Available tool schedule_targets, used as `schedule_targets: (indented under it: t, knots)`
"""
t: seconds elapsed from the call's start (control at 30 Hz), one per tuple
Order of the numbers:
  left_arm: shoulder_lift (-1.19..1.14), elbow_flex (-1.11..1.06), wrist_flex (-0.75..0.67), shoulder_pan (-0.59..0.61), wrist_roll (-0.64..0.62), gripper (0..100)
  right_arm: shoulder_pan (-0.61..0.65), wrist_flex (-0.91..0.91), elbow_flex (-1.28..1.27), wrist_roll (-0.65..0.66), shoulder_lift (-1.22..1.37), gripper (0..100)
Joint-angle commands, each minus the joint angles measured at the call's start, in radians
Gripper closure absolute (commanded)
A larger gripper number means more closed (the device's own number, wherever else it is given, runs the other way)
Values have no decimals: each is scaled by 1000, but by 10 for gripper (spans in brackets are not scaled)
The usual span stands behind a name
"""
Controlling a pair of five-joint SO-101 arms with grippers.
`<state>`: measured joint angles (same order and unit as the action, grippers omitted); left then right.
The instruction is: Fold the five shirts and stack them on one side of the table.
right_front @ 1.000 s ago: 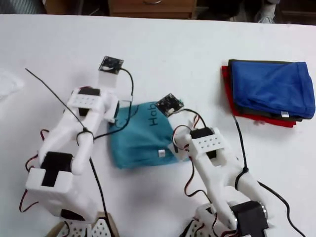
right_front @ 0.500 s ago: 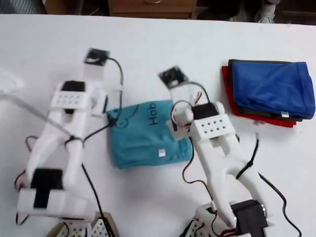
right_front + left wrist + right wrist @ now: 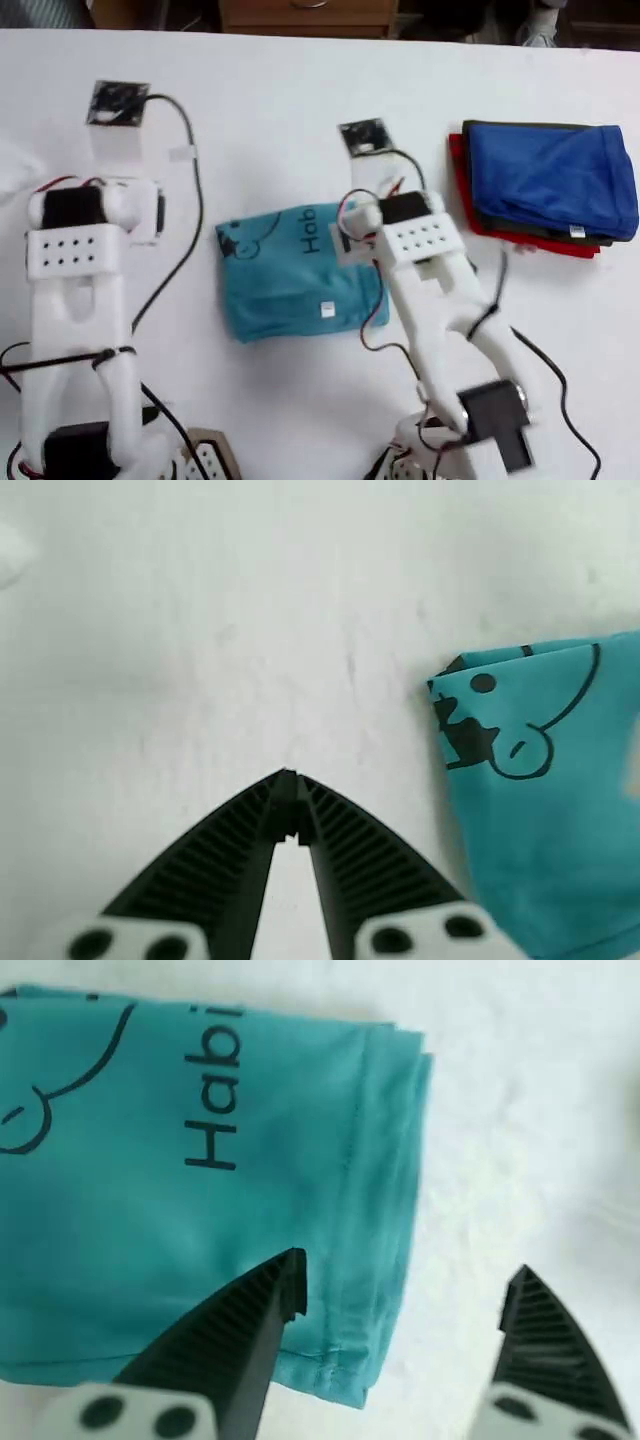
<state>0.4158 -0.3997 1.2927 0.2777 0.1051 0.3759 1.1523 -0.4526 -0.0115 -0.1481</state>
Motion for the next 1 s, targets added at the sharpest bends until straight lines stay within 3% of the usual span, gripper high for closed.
schedule_targets:
  t: [0.0,0.3,0.6,0.97]
  knots:
    - [38,-76,-69,52,9,974,44,-12,80,-6,85,670]
    - [40,-260,-236,157,68,974,67,-15,236,-61,262,666]
    - [40,-257,-252,181,68,974,33,-7,377,-114,535,666]
    - [40,-255,-252,184,63,974,38,295,730,-100,834,673]
